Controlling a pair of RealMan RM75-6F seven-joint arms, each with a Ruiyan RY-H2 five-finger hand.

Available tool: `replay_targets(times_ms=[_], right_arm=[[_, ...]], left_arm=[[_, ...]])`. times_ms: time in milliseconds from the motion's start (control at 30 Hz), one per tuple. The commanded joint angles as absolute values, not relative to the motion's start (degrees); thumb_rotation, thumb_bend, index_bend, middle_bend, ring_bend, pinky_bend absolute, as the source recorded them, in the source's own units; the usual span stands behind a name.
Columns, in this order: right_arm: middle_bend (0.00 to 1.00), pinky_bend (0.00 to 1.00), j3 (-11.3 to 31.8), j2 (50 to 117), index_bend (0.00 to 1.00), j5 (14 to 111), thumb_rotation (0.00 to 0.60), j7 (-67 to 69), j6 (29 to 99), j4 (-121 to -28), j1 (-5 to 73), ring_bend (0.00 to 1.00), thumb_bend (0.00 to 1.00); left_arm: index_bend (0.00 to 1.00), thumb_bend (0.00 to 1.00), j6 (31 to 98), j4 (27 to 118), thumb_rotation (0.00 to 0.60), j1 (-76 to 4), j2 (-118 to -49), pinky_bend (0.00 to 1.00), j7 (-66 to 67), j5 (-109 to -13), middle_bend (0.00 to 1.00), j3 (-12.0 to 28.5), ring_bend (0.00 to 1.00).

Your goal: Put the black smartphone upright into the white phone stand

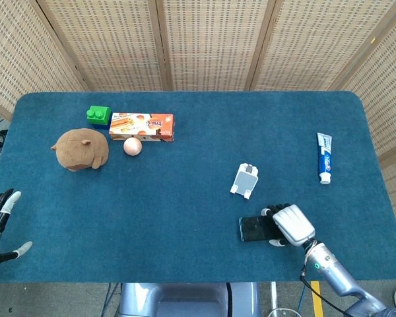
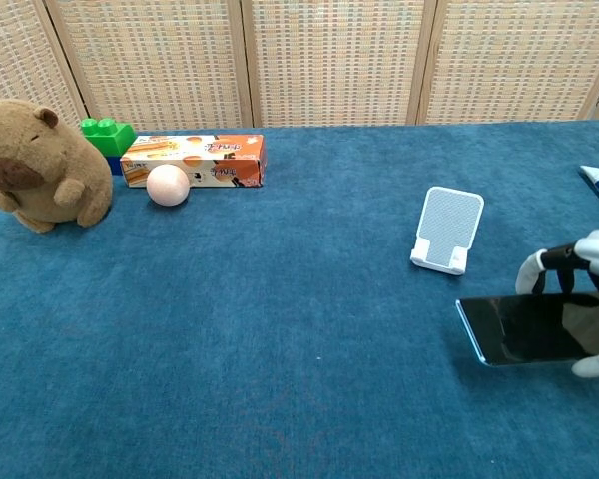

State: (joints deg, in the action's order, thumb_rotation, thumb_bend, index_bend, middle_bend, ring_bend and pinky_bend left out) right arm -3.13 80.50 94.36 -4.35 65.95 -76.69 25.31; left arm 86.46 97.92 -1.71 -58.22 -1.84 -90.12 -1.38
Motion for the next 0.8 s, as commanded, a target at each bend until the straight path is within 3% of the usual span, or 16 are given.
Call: replay_targets(times_ms=[33, 300, 467, 800], right_arm=[[0.52, 0.52, -1.9, 78.4, 0.43, 96.0, 0.6, -8.2, 68.1, -78.9, 25.9, 0.47, 0.52], [0.52, 0.52, 4.4, 73.7, 0.43, 98.4, 0.6, -29.7, 70.6, -84.9, 29.4, 0.47, 0.52], [0.52, 0.52, 7.5, 71.7, 0.43, 100.2, 0.6, -42.3, 68.5, -86.9, 32.9, 0.47, 0.52], [0.52, 0.52, 9.0, 72.3, 0.43, 109.3, 0.6, -57.1, 64.5, -81.8, 40.2, 0.47, 0.52]], left_arm=[[0.0, 0.0, 86.4, 97.9, 0.6, -1.7, -58.2, 0.0, -1.9, -90.1, 0.0, -1.4, 0.0], [0.0, 0.0, 86.1, 98.0, 0.6, -1.9, -58.1, 0.0, -2.1, -89.7, 0.0, -1.2, 0.0], [0.0, 0.0, 85.7, 98.1, 0.6, -2.1, -58.0, 0.0, -2.0, -89.4, 0.0, -1.2, 0.0], [0.0, 0.0, 84.6, 98.1, 0.6, -2.6, -57.9, 0.0, -2.3, -88.3, 0.0, -0.8, 0.0]])
